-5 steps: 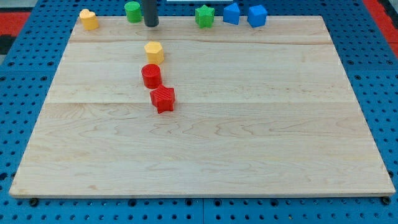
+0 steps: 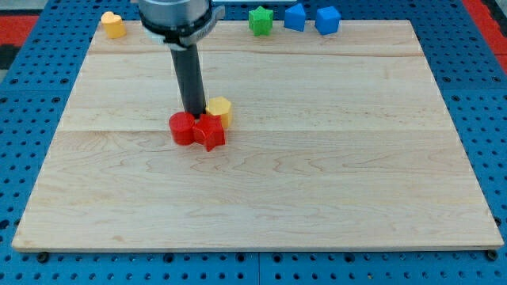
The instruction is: Slide yellow hexagon and red blocks towards down
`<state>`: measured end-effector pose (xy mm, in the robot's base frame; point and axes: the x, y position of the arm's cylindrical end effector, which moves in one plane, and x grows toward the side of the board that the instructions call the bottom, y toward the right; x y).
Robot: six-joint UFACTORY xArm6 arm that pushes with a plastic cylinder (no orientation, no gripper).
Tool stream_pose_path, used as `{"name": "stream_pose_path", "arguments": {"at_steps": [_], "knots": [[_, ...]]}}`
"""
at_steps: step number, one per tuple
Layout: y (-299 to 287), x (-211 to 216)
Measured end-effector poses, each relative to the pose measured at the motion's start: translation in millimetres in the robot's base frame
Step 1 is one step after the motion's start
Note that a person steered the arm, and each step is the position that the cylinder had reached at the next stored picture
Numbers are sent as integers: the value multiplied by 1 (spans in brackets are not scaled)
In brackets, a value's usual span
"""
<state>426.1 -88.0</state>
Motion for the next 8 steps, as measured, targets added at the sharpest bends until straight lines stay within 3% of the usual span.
{"name": "stream_pose_path", "arguments": {"at_steps": [5,7,8], "knots": [[130,134],[204,136],[189,131]]}}
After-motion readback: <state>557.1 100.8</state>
